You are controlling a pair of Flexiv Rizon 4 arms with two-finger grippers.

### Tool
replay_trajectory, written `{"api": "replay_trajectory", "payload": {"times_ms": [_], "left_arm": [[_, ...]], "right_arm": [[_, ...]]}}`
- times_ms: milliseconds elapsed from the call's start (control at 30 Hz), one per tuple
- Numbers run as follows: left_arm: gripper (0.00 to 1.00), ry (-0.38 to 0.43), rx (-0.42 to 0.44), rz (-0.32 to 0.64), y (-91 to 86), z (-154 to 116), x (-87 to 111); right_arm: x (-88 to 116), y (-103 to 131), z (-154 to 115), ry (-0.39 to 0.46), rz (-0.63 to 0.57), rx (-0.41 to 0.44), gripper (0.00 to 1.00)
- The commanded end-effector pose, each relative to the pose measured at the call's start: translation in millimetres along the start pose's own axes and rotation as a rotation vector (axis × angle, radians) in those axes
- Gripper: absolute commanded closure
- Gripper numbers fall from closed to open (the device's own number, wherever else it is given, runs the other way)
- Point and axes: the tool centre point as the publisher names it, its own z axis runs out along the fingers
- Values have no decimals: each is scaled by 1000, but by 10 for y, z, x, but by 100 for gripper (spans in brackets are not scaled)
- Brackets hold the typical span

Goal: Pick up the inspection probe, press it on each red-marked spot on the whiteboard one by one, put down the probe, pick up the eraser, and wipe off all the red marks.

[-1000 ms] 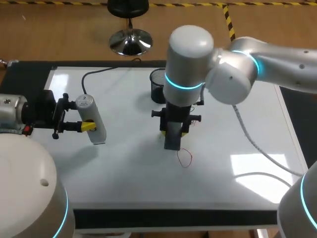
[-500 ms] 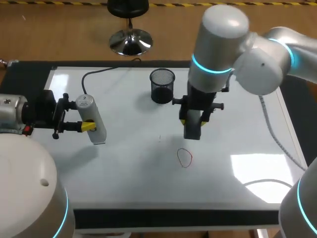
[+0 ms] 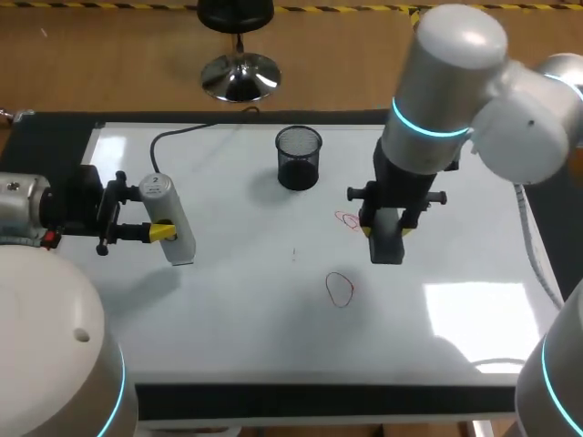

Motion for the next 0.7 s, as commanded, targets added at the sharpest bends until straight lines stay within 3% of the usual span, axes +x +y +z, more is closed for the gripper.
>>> {"api": "replay_trajectory", "payload": {"times_ms": [33,700], "left_arm": [[100,-2,1,3,-11,-5,13],[100,-2,1,3,-11,-5,13]], "right_arm": [[-144,-146,-81,10,-3,-17,100],[-674,-503,-178,42,44,-44,100]]}}
